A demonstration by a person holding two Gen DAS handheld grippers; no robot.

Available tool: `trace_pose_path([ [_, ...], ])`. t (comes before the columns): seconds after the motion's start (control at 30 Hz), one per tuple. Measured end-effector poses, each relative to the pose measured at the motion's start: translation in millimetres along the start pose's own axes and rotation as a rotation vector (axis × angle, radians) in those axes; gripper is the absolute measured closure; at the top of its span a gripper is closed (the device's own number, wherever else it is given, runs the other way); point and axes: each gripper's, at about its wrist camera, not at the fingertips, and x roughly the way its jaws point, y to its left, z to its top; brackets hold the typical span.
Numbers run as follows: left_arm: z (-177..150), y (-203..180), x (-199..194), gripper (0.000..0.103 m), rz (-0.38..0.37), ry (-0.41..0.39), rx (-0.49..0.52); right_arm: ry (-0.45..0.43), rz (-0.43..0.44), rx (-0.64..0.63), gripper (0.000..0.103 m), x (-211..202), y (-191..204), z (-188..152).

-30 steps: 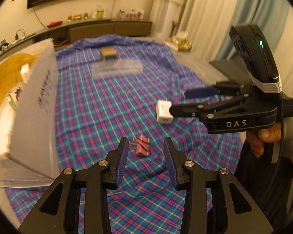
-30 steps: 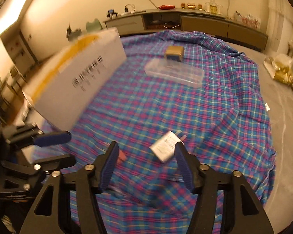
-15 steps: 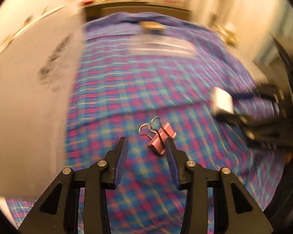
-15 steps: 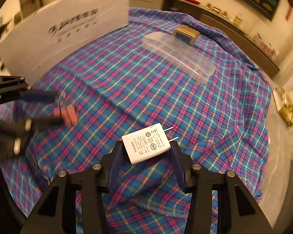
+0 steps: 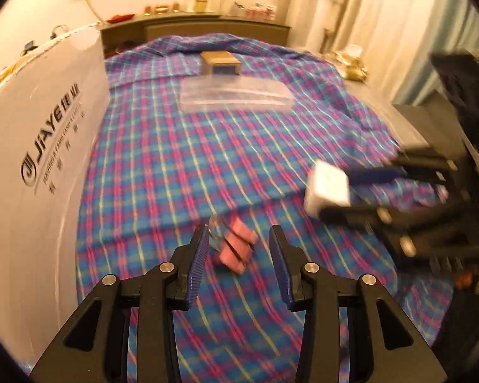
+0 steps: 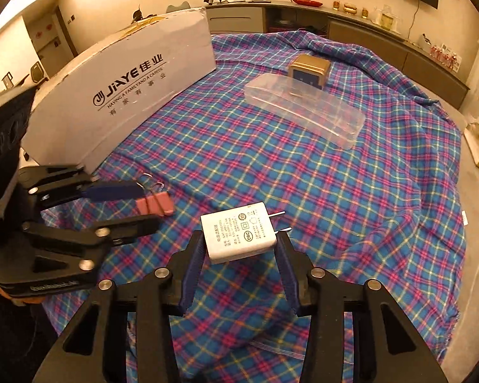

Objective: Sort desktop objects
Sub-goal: 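Grasp the white charger with the right tool, then grasp the pink binder clips with the left tool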

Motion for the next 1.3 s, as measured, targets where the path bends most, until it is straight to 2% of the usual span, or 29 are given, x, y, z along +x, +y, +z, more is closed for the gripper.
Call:
trace_pose_path([
  [0.07,3.6,12.0,1.9,0.061,0.010,0.021,-0.070,-0.003,0.002,0.004,0.057,-1.4,1.7,-0.1],
  [0.17,0.4,12.0,-4.3,0.061,0.005,0.035,-0.112,-0.016,0.005,0.011,0.057,-6.4,1.8,-1.4],
  [0.27,-4.3,-6.1,-8.3,0.060,0.017,0.029,-0.057,-0.021,0.009,0.022,0.057,-9.3,0.4,-2.6],
  [0.33,-6.2,-13.2,0.0,0.060,0.032,0.081,-0.052,-0.018,0.011,0.022,0.057,-8.9,1.7,-3.1],
  [0.37,-7.9,-15.0,-0.5,0.060,-0.011,0.091,-0.072,-0.016,0.013,0.019,0.057,-8.8,3.0,-3.4],
  [0.43,-7.1,-23.5,-10.0,0.061,-0.126,0.070,-0.042,-0.021,0.017,0.016,0.057,-10.3,4.2,-4.2],
  [0.5,-4.7,-28.3,-18.0,0.060,-0.185,0.051,-0.002,-0.026,0.016,0.022,0.057,-12.9,2.0,-5.4],
  [0.7,-0.4,-14.2,-19.2,0.060,-0.006,-0.014,0.064,-0.028,0.009,0.068,0.057,-17.6,-10.4,-6.9],
  [0.83,-0.2,-16.0,-13.4,0.060,-0.028,-0.004,0.164,-0.026,0.017,0.060,0.057,-17.4,-7.1,-7.3],
  [0.93,-4.0,-10.2,-4.8,0.060,-0.032,0.036,0.107,-0.027,0.018,0.056,0.057,-17.3,-4.9,-7.3],
  [1.03,-0.3,0.5,-6.3,0.060,0.056,0.004,0.043,-0.023,0.020,0.053,0.057,-17.1,-3.2,-8.7],
  [1.2,1.3,7.1,-35.5,0.060,0.047,-0.078,0.011,-0.019,0.032,0.038,0.057,-16.9,2.7,-9.3],
  [1.3,-0.6,13.4,-45.1,0.060,0.080,-0.052,-0.079,-0.027,0.041,0.032,0.057,-19.4,5.1,-8.5],
])
